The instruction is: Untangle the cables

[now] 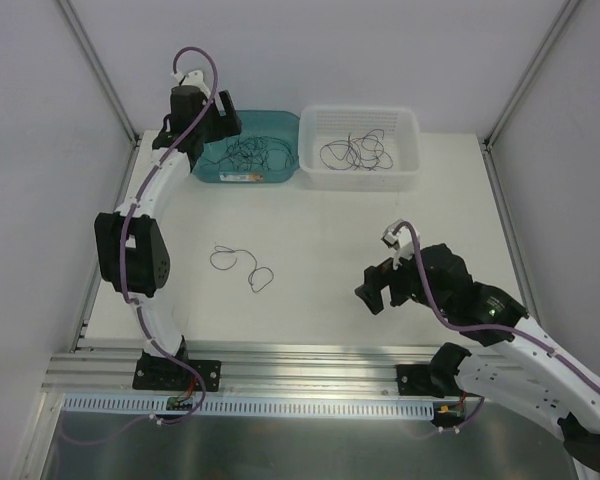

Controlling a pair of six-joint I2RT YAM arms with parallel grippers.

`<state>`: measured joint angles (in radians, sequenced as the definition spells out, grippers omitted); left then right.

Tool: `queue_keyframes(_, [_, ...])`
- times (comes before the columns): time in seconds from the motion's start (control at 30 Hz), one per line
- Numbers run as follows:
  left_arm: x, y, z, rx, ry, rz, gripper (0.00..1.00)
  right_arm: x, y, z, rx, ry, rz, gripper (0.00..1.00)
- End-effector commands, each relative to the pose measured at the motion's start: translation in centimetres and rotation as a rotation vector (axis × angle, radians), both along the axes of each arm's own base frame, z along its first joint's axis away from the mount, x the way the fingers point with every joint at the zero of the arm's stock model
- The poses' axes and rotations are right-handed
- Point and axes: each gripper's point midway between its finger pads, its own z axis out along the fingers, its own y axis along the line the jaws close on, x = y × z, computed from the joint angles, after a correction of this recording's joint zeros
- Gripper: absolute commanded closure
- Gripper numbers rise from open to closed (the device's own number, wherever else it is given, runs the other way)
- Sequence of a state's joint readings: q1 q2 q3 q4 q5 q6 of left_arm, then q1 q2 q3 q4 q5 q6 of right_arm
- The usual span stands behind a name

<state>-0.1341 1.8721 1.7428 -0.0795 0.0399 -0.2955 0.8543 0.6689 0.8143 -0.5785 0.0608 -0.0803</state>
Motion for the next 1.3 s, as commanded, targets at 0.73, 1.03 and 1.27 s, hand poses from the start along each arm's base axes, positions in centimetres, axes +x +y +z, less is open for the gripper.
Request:
queue_keyframes(0.73, [-28.4,1.2,-18.5,-0.072,0.642,0.101,0.01,0.4,5.0,-3.0,0.078,0.147,0.009,0.03])
queue_keyframes(1.03, [-25.6,2.6,-20.4,-0.086,0.619,0.301,0.03,-0.7,5.5,-3.9,0.072,0.156,0.028,0.03])
queue_keyframes(1.27, [-24.0,2.7,-22.2,-0.111,0.63,0.378,0.17,-0.8,5.7,-4.7,0.07,0.162,0.034,0.03])
